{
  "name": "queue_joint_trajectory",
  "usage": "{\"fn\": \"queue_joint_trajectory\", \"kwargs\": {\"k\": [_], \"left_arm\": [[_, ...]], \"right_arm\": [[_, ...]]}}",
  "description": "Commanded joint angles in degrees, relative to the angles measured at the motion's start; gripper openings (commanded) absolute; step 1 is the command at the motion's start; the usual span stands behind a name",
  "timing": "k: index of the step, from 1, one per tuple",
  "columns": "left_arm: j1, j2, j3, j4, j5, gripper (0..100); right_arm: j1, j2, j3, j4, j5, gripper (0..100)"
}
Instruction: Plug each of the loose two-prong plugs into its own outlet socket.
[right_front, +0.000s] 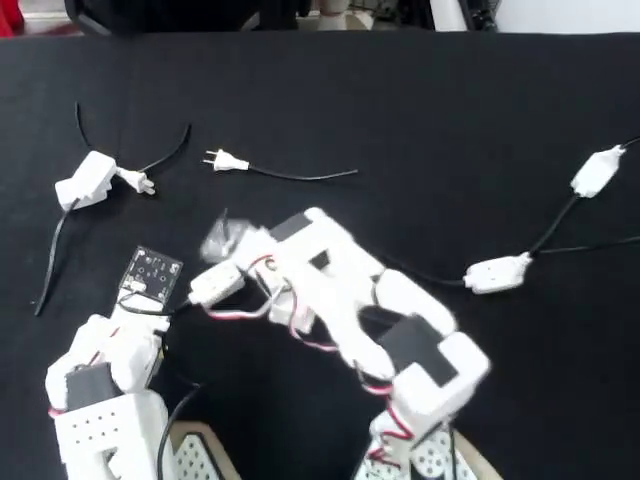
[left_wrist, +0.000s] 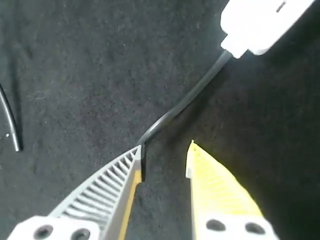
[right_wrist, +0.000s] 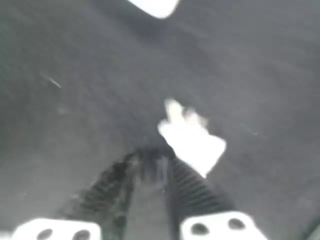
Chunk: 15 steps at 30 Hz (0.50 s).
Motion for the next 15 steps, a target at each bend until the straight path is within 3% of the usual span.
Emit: {"fn": "queue_joint_trajectory", "kwargs": {"k": [1,7,10,15], "left_arm": [[0.7,-0.4,-0.2,0.5,-0.6,16],[0.7,-0.4,-0.2,0.6,-0.6,16],[0.7,-0.4,-0.2,0.6,-0.6,16],[0.7,-0.4,-0.2,0.6,-0.6,16]], "right_arm": [[1.0,0.2,-2.2,0.9,0.1,1.2],[1.0,0.2,-2.4,1.4,2.5,1.7],[0.9,-1.5,-3.8,6.4,4.3,1.8],[4.7,-12.1,-7.6,14.6,4.3,10.7]]}}
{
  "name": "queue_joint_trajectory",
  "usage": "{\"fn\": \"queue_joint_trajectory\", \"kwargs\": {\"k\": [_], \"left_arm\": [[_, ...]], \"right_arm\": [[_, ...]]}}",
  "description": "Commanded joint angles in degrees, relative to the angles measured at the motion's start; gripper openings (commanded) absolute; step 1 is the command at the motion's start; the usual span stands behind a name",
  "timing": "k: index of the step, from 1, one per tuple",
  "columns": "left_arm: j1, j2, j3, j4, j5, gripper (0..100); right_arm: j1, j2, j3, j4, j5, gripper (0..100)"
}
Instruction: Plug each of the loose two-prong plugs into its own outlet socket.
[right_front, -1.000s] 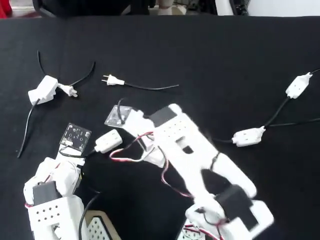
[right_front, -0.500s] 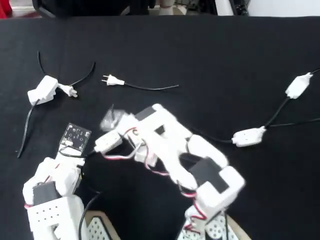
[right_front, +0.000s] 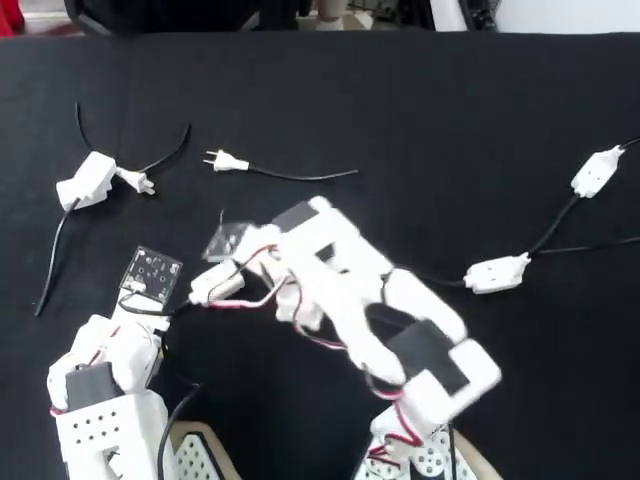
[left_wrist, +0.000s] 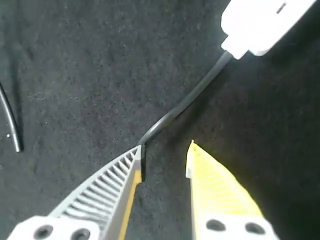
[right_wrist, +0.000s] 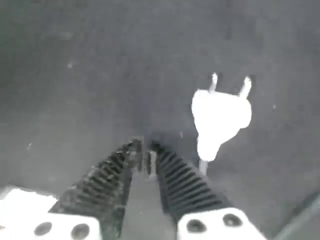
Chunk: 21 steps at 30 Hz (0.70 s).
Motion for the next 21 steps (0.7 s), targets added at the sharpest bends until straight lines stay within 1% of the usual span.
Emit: {"fn": "queue_joint_trajectory", "kwargs": {"k": [1,3,5,10,12,15,18,19,21], "left_arm": [[0.7,-0.4,-0.2,0.4,-0.6,16],[0.7,-0.4,-0.2,0.4,-0.6,16],[0.7,-0.4,-0.2,0.5,-0.6,16],[0.7,-0.4,-0.2,0.6,-0.6,16],[0.7,-0.4,-0.2,0.6,-0.6,16],[0.7,-0.4,-0.2,0.6,-0.6,16],[0.7,-0.4,-0.2,0.6,-0.6,16],[0.7,-0.4,-0.2,0.6,-0.6,16],[0.7,-0.4,-0.2,0.6,-0.6,16]], "right_arm": [[3.8,-10.0,-3.6,3.6,0.7,11.7],[4.6,-13.5,-1.5,3.1,1.0,12.0],[4.4,-14.4,3.2,-1.0,0.5,12.3],[4.9,-11.4,17.5,-21.5,-0.9,12.3],[5.2,-9.4,19.7,-25.9,-0.7,12.3],[5.3,-5.6,18.7,-27.2,-0.7,12.0],[5.2,-1.8,15.1,-24.5,-1.0,11.4],[5.2,-0.9,14.0,-23.1,-1.0,9.6],[5.3,0.0,12.7,-22.1,-1.3,2.4]]}}
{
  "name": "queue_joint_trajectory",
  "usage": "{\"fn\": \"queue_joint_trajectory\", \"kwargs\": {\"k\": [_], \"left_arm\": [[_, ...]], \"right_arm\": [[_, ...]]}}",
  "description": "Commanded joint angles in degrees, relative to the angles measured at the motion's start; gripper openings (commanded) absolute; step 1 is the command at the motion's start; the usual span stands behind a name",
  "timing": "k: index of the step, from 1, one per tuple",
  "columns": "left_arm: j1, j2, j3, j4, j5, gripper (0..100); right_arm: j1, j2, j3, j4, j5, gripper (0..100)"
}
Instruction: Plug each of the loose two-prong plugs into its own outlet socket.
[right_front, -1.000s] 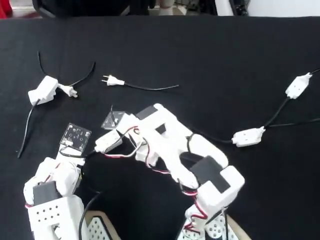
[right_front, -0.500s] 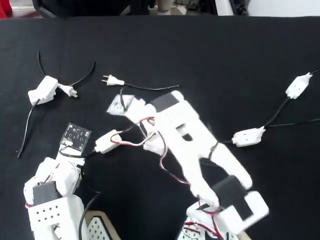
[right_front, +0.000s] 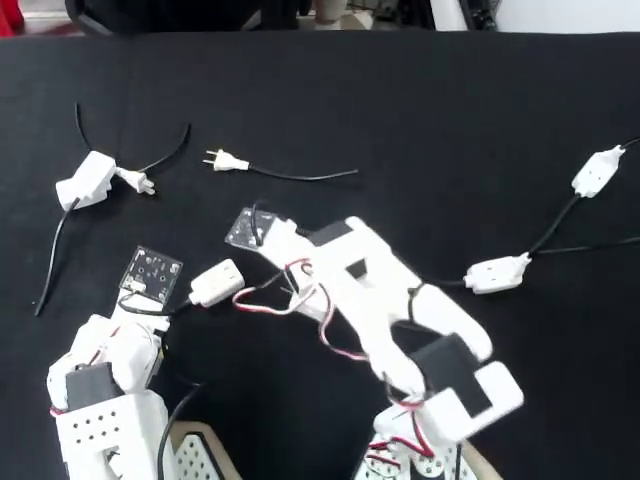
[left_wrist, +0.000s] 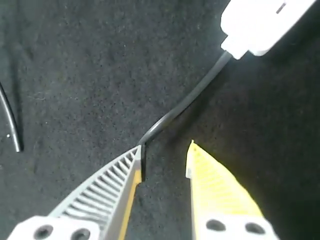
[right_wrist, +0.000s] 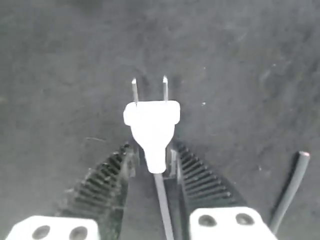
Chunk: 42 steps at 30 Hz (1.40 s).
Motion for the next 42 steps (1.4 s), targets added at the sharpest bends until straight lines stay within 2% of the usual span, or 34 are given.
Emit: {"fn": "queue_joint_trajectory", "kwargs": {"k": [1,5,12,15,19,23,29,31,42], "left_arm": [[0.7,-0.4,-0.2,0.6,-0.6,16],[0.7,-0.4,-0.2,0.6,-0.6,16],[0.7,-0.4,-0.2,0.6,-0.6,16],[0.7,-0.4,-0.2,0.6,-0.6,16],[0.7,-0.4,-0.2,0.6,-0.6,16],[0.7,-0.4,-0.2,0.6,-0.6,16],[0.7,-0.4,-0.2,0.6,-0.6,16],[0.7,-0.4,-0.2,0.6,-0.6,16],[0.7,-0.4,-0.2,0.6,-0.9,16]], "right_arm": [[0.5,2.2,-1.5,0.9,-2.0,2.8],[0.4,-0.9,-1.5,1.8,-6.5,2.6],[1.5,-3.1,-5.5,16.5,-9.6,1.2],[3.3,-3.6,-8.7,19.2,-13.0,1.1],[5.3,-4.2,-13.3,22.5,-12.8,1.1],[5.1,-8.1,-17.5,22.9,-2.8,1.1],[5.1,-9.0,-24.0,23.0,30.1,1.1],[5.3,-6.8,-25.9,23.2,36.9,1.1],[3.8,11.6,-25.4,25.3,38.4,1.1]]}}
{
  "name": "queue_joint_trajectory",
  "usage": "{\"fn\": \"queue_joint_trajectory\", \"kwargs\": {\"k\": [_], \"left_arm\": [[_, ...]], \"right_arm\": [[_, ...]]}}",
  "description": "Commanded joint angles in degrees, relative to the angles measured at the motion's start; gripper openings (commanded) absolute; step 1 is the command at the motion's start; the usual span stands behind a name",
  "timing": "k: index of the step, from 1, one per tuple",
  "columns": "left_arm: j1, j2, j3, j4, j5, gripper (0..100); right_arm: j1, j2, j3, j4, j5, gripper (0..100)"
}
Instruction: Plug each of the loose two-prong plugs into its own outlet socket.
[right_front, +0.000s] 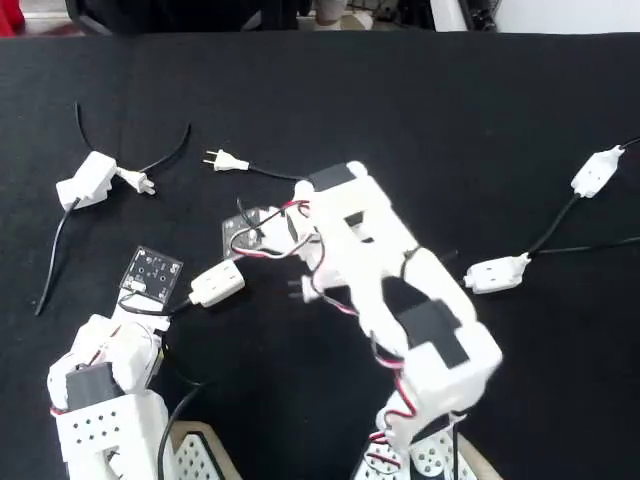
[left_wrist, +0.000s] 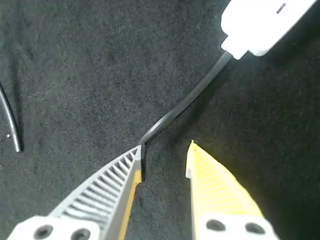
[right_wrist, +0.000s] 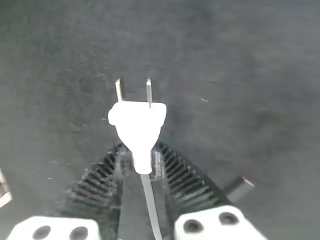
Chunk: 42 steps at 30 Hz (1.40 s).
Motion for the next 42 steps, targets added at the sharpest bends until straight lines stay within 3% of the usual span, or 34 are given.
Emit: {"fn": "queue_joint_trajectory", "kwargs": {"k": [1,6,10,15,18,25,29,34,37,39,42], "left_arm": [[0.7,-0.4,-0.2,0.6,-1.7,16],[0.7,-0.4,-0.2,0.6,-2.0,16],[0.7,-0.4,0.0,0.6,-2.0,16],[0.7,-0.4,0.1,0.6,-2.0,16],[0.7,-0.4,0.1,0.6,-2.1,16],[0.7,-0.4,0.1,0.6,-2.1,16],[0.7,-0.4,0.1,0.6,-2.1,16],[0.7,-0.4,0.1,0.6,-2.0,16],[0.7,-0.4,0.2,0.6,-2.0,16],[0.7,-0.4,0.1,0.6,-2.0,16],[0.7,-0.4,0.1,0.6,-2.0,16]], "right_arm": [[-1.4,1.5,-1.5,2.0,0.5,1.1],[-2.5,1.5,-1.4,2.2,-0.3,3.4],[-2.6,1.5,-1.6,1.8,-6.7,17.8],[-2.4,1.5,-1.0,2.2,-7.6,29.2],[-2.5,-0.4,0.1,1.8,-11.0,27.0],[-0.1,-17.5,4.6,2.2,-38.3,1.0],[2.2,-29.3,14.5,2.2,-40.6,8.1],[2.4,-45.0,29.9,2.1,-42.7,8.5],[6.9,-53.5,34.5,-1.3,-44.6,8.5],[9.5,-56.7,35.6,-2.2,-51.2,8.5],[10.5,-57.7,36.1,-5.3,-66.7,8.7]]}}
